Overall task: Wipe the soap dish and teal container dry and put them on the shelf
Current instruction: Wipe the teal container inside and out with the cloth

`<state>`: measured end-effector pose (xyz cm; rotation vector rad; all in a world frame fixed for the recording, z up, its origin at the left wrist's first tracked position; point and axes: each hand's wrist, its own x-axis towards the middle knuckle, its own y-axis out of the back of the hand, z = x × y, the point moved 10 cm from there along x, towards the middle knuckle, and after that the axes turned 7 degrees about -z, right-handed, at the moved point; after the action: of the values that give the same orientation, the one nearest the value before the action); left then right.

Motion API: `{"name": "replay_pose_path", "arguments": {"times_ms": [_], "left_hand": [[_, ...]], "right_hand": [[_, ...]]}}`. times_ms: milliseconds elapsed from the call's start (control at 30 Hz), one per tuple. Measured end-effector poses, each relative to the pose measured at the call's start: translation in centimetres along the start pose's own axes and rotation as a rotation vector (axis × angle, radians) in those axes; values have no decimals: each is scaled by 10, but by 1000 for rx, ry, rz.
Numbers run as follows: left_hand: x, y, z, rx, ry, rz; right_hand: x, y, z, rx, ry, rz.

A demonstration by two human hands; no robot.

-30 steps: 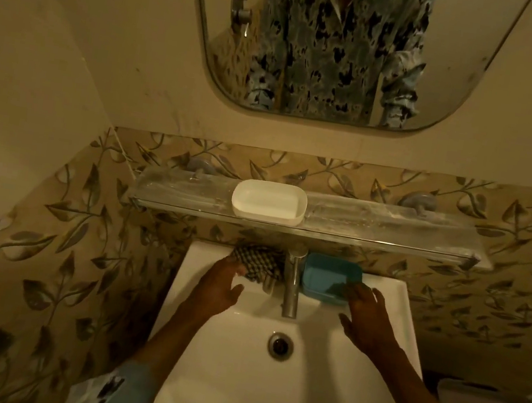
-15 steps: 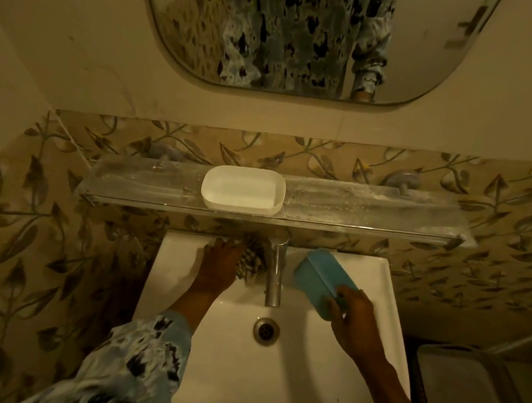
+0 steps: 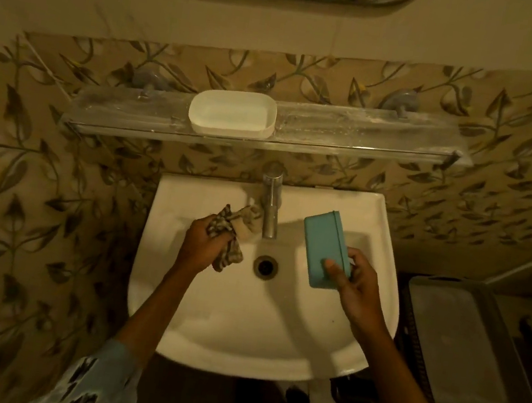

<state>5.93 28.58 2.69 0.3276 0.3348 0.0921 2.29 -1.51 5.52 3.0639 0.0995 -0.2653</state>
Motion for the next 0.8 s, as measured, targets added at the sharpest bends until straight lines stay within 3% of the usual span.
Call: {"name": "replay_pose_path", "arguments": {"times_ms": [167, 233, 367, 567, 800], "left_hand": [[-45, -8, 26, -515, 24, 34], [-55, -10, 60, -520, -82, 20], [-67, -20, 128, -152, -305, 60], [-79, -87, 164, 426, -500, -83], [-135, -121, 144, 530, -626, -125]], "right_hand": [[-18, -19, -8, 86, 17, -195], [-26, -28, -12, 96, 28, -275], [-43, -44, -30, 111, 97, -394], [-52, -56, -51, 118, 166, -476], [-49, -32, -47, 104, 155, -317]]}}
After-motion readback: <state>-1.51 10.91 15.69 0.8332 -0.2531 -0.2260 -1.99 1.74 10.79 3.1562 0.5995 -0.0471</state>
